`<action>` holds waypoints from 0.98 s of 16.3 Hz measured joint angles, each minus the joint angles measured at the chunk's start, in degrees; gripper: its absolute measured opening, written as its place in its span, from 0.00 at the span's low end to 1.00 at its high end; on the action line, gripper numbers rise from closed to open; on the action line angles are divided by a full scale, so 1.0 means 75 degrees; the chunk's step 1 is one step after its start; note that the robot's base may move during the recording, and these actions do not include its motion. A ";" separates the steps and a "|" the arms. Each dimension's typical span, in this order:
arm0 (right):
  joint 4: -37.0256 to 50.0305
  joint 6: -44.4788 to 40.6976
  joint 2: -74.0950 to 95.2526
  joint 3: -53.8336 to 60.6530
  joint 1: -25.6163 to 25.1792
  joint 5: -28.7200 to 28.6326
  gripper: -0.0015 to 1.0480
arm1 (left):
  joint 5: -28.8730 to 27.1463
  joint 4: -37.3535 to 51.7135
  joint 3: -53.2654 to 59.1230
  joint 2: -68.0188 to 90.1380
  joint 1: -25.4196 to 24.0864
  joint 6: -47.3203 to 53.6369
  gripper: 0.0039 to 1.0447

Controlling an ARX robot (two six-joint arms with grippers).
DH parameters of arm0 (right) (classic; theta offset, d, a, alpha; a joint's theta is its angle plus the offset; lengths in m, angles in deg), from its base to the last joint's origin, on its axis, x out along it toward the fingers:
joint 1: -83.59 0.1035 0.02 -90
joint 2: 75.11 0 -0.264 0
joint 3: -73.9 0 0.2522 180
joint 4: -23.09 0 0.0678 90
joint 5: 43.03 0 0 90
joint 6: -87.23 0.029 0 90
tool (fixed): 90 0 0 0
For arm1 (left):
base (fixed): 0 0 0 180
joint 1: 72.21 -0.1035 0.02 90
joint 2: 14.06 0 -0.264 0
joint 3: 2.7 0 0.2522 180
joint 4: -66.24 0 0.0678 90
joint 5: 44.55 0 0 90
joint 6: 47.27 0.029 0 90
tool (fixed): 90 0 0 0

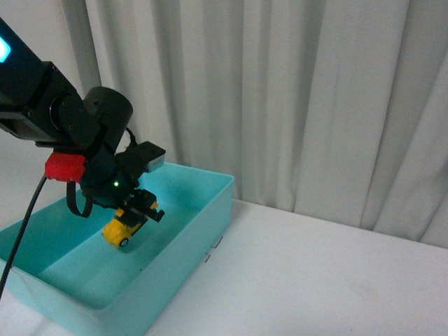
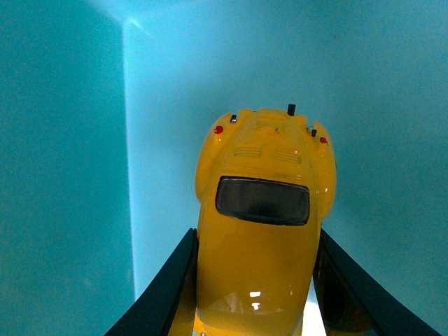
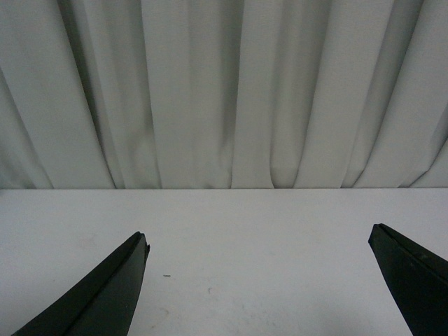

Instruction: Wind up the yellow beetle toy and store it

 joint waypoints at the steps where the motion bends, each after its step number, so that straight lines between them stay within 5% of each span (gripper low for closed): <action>1: 0.0000 0.0000 0.0000 0.0000 0.0000 0.0000 0.94 | -0.0044 0.0076 -0.0003 0.0236 0.0000 0.0026 0.38; 7: 0.0000 0.0000 0.0000 0.0000 0.0000 0.0000 0.94 | -0.0137 0.0350 -0.0012 0.0568 0.0015 0.0087 0.38; 13: 0.0000 0.0000 0.0000 0.0000 0.0000 0.0000 0.94 | 0.0265 -0.0067 -0.0009 0.0449 -0.0006 -0.0012 0.96; 16: 0.0000 0.0000 0.0000 0.0000 0.0000 0.0000 0.94 | 0.0860 -0.0079 -0.0009 -0.0557 0.0006 -0.0105 0.94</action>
